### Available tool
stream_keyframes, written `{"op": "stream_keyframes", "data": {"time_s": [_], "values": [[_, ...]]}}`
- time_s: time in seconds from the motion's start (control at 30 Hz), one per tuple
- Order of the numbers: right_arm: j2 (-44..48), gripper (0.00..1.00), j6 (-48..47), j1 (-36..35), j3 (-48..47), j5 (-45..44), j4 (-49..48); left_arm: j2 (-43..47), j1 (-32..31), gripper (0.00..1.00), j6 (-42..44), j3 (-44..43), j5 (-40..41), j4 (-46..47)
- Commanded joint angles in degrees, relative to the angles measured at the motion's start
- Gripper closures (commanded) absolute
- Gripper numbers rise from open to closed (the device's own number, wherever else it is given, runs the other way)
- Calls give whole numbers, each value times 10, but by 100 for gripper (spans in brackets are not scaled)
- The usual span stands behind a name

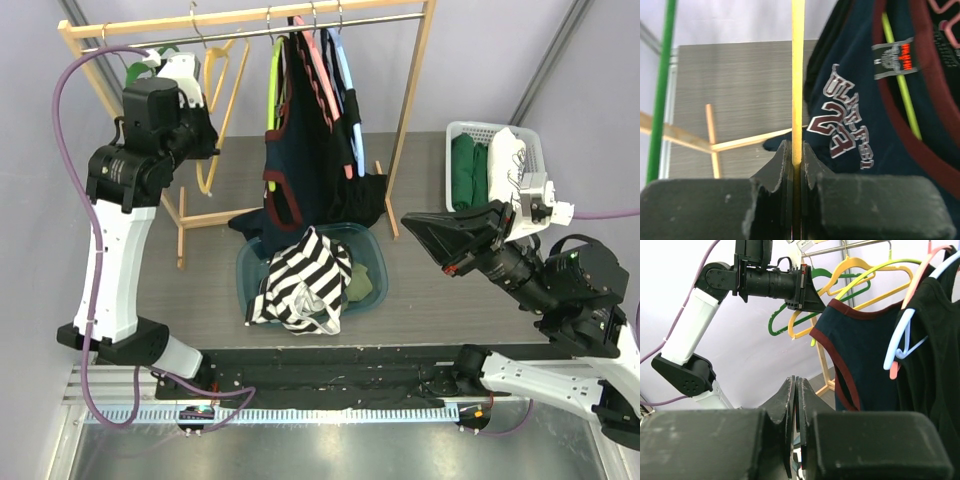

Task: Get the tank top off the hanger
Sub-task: Place the hanger at the clothesline.

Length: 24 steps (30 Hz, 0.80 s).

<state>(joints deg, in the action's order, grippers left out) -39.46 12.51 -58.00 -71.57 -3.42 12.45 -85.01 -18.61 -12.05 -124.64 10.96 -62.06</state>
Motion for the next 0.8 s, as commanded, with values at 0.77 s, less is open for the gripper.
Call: {"op": "stream_keyframes", "data": {"time_s": [0.77], "values": [[54,93,-3,1,31,-54,14,-8,38,93,-5,13,-14,15]]}}
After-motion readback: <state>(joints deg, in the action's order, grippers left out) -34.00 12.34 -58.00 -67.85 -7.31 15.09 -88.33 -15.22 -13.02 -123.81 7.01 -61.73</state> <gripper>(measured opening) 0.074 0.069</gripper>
